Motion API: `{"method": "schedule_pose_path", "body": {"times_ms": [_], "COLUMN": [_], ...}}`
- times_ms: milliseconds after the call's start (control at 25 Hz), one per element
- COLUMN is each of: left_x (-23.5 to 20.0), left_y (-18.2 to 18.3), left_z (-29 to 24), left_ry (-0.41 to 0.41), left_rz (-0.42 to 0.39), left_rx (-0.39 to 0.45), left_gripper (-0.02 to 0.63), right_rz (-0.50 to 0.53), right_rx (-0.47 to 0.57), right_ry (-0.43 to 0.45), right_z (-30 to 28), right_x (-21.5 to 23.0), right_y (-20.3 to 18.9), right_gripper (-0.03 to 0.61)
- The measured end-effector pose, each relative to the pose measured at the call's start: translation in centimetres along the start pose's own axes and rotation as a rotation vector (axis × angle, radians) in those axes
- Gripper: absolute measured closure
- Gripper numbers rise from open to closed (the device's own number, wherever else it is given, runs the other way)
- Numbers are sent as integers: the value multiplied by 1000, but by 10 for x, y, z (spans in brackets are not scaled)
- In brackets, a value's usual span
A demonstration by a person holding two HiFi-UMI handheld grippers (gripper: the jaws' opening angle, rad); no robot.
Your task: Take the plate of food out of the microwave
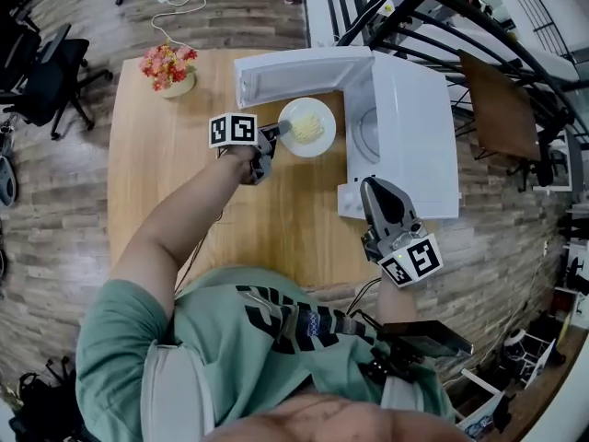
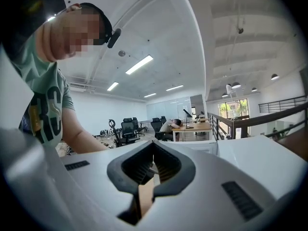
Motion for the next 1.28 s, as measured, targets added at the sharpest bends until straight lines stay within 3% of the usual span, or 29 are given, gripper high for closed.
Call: {"method": "schedule_pose_path", "body": {"times_ms": [600,1280], "left_x": [16,9], "left_y": [5,-5], "left_z": [162,312], "left_ry": [63,144], "left_rz": [15,35], "left_rx": [150,356], "left_gripper": [594,594], "right_rz": [-20,-67], "right_rx": [-31,-110], "right_ry": [39,175], "right_z": [-70,-122], "right_x": [-59,-134], "right_y": [-18,-39], "right_gripper": [571,571]}}
Point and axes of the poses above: the fingertips, and each gripper's own axes: z backward along the fingers, x to its right, y out of its top, the point moved 3 cm from there along z, backward along the fingers, and after that the axes turned 15 degrees about -y, right-handed, at the moved point
